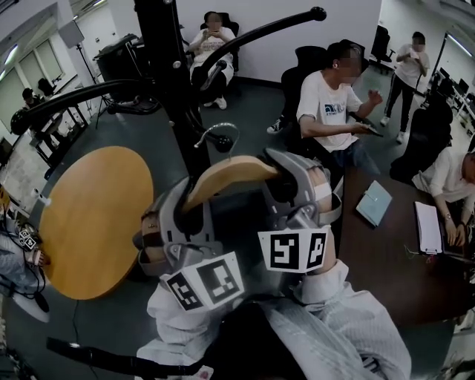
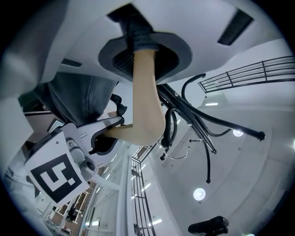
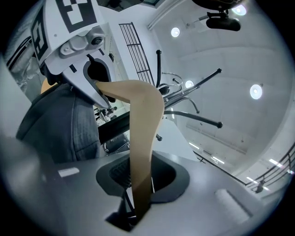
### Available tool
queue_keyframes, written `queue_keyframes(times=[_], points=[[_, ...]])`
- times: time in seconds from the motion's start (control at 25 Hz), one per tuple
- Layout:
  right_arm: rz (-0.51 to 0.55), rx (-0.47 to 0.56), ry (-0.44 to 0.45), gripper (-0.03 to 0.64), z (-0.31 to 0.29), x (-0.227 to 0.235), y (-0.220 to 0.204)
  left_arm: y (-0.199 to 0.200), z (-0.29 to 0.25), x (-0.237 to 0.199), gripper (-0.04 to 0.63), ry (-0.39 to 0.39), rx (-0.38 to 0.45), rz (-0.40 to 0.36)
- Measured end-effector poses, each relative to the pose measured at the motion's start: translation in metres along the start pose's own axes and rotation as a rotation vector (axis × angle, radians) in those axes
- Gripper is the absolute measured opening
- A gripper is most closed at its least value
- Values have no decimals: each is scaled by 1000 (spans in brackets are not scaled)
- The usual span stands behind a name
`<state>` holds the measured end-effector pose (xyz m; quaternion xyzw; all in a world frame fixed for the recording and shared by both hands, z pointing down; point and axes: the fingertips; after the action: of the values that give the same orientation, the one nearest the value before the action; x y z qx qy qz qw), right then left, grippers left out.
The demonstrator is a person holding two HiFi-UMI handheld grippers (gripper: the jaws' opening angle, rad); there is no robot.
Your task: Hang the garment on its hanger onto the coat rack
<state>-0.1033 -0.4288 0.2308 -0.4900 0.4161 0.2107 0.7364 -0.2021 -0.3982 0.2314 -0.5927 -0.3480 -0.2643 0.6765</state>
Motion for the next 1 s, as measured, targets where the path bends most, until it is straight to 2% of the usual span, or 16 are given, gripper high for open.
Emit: queue_keyframes(times=[0.12, 0.52, 1.0], points=[[-3, -19, 17, 68, -13, -8, -8, -11, -12, 5, 69, -24, -12, 13], [-6, -19, 88, 69, -58, -37, -13, -51, -40, 0, 69, -33, -78, 44], [-47, -37, 157, 67, -70, -72, -30, -80, -48, 19, 69, -68, -135, 50]])
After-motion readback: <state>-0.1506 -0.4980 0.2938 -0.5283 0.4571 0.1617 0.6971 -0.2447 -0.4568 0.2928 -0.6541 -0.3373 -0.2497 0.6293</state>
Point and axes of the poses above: the fingertips, and each gripper's own axes: z backward along the fingers, x to its right, y out of its top
